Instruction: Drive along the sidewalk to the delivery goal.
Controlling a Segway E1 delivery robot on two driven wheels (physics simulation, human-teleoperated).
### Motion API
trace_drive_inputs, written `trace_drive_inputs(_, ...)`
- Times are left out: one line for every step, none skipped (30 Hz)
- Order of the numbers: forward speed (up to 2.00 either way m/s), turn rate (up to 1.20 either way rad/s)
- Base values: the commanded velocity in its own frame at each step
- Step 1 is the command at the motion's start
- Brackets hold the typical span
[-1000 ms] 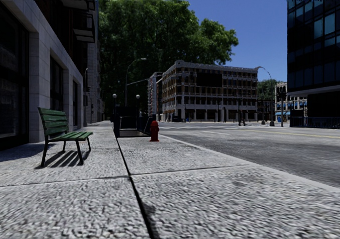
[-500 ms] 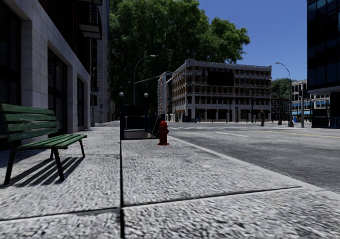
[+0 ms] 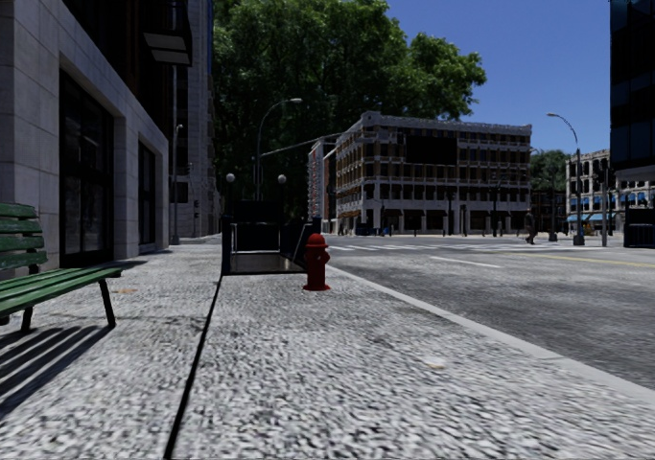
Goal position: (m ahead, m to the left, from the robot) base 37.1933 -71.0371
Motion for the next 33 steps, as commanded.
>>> trace_drive_inputs(2.0,0.24)
trace_drive_inputs(2.0,0.24)
trace_drive_inputs(2.0,0.28)
trace_drive_inputs(2.0,0.32)
trace_drive_inputs(2.0,0.34)
trace_drive_inputs(2.0,0.37)
trace_drive_inputs(2.0,0.37)
trace_drive_inputs(2.0,0.38)
trace_drive_inputs(2.0,0.38)
trace_drive_inputs(2.0,0.38)
trace_drive_inputs(2.0,0.38)
trace_drive_inputs(2.0,0.38)
trace_drive_inputs(2.0,0.38)
trace_drive_inputs(2.0,0.38)
trace_drive_inputs(2.0,0.38)
trace_drive_inputs(2.0,0.38)
trace_drive_inputs(2.0,0.38)
trace_drive_inputs(2.0,0.38)
trace_drive_inputs(2.0,0.38)
trace_drive_inputs(2.0,0.38)
trace_drive_inputs(2.0,0.38)
trace_drive_inputs(2.0,0.38)
trace_drive_inputs(2.0,0.38)
trace_drive_inputs(2.0,0.38)
trace_drive_inputs(2.0,0.38)
trace_drive_inputs(2.0,0.38)
trace_drive_inputs(2.0,0.37)
trace_drive_inputs(2.0,0.37)
trace_drive_inputs(2.0,0.35)
trace_drive_inputs(2.0,0.35)
trace_drive_inputs(2.0,0.34)
trace_drive_inputs(2.0,0.34)
trace_drive_inputs(2.0,0.34)
